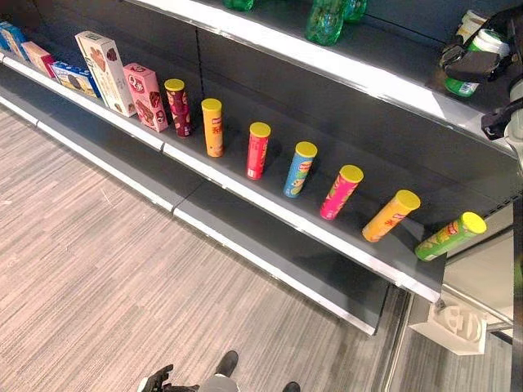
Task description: Put the goods on the table back onto the shelves and tidy them up.
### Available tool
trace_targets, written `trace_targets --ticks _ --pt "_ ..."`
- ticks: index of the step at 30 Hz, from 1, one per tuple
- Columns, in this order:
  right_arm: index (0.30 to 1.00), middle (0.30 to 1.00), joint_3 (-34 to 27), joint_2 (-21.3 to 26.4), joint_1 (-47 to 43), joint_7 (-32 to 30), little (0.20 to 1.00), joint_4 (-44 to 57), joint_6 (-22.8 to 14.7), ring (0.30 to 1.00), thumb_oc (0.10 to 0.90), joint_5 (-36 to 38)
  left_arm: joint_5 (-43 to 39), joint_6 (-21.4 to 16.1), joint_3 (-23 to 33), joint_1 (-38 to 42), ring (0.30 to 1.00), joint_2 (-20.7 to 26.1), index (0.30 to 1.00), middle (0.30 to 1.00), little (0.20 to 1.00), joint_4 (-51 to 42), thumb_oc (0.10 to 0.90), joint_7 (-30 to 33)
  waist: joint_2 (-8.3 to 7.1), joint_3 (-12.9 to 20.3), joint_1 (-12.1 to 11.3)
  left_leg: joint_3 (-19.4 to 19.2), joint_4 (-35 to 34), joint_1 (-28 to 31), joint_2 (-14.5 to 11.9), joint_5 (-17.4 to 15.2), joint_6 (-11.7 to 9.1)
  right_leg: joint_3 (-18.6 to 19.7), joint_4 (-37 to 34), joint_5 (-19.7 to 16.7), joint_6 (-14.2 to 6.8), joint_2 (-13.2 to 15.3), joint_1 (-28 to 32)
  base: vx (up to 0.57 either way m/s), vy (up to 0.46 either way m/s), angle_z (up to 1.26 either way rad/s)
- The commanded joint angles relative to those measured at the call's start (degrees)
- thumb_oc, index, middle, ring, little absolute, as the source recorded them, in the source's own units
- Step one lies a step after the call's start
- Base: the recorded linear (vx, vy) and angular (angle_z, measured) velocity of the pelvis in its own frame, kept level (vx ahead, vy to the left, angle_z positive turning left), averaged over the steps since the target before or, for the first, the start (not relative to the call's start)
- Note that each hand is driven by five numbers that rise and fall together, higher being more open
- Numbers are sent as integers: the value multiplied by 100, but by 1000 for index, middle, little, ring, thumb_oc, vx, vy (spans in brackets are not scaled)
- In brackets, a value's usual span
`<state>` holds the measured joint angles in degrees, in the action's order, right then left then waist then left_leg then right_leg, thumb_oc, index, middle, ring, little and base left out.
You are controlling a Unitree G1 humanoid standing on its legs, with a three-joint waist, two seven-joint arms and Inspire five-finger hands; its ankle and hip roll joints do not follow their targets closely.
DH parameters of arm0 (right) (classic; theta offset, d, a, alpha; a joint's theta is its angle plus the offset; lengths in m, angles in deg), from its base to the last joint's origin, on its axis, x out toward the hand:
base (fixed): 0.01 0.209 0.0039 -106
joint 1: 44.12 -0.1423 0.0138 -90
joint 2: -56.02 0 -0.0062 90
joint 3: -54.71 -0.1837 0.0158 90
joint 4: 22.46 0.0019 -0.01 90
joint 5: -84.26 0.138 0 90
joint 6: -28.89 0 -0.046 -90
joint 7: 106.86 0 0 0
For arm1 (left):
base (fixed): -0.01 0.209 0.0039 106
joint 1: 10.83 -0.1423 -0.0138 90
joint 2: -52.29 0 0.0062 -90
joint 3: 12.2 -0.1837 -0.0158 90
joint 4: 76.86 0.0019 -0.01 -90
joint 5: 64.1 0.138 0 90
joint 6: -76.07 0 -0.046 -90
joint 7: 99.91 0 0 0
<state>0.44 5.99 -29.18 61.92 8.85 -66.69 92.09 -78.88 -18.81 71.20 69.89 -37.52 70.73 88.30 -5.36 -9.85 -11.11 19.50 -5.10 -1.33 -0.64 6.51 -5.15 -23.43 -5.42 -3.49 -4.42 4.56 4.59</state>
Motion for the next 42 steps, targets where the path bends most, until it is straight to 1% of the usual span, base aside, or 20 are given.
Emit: trace_targets --ticks 1,16,17,18,20,21,25,32,42 --pt "300 300 288 151 -1110 -376 300 77 -212 300 400 78 -133 -235 -216 99 900 420 900 900 900 -35 800 141 -307 207 -71 -688 10 177 -214 -712 -277 -122 171 679 -298 254 251 0 0 0" --pt "300 300 121 124 -840 -431 300 148 -180 300 400 -8 -194 -252 -212 147 900 346 900 900 900 19 800 238 -234 95 -111 -574 10 25 -170 -636 -312 -333 213 698 -274 297 217 1 2 8" --pt "300 300 23 35 -664 -460 300 243 -208 300 400 -8 -19 -324 -274 201 900 365 900 900 900 52 800 333 -231 98 -74 -582 10 25 -173 -638 -308 -320 217 698 -276 298 204 -7 1 5" --pt "300 300 -9 27 -664 -435 300 243 -180 300 400 12 105 -283 -294 157 900 455 900 900 900 90 800 107 -227 95 -94 -582 10 22 -172 -641 -306 -313 206 693 -276 303 205 -6 4 4" --pt "300 300 -7 96 -717 -482 300 245 -166 300 400 0 48 -219 -220 123 900 467 900 900 900 126 800 89 -215 91 -120 -568 10 17 -162 -636 -306 -332 213 694 -277 309 211 0 0 0" --pt "300 300 129 211 -827 -434 300 117 -132 300 400 -54 23 -212 -167 87 900 464 900 900 900 205 800 108 -207 67 -149 -558 10 9 -155 -630 -311 -347 206 687 -279 315 223 -20 -4 5" --pt "300 300 252 269 -809 -346 300 12 -80 300 400 -113 41 -181 -129 155 900 488 900 900 900 255 800 105 -189 72 -98 -598 10 18 -157 -630 -315 -319 192 672 -283 319 228 -14 -1 5" --pt "300 300 218 234 -752 -292 300 4 -59 300 400 -79 42 -169 -148 238 900 486 900 900 900 298 800 118 -180 95 -18 -654 10 67 -187 -659 -313 -271 174 670 -284 312 253 0 0 0" --pt "300 300 289 253 -739 -249 300 -59 -50 300 400 -151 73 -173 -168 214 900 477 900 900 900 293 800 104 -193 93 21 -685 10 82 -199 -674 -307 -250 186 670 -285 310 245 0 0 0"
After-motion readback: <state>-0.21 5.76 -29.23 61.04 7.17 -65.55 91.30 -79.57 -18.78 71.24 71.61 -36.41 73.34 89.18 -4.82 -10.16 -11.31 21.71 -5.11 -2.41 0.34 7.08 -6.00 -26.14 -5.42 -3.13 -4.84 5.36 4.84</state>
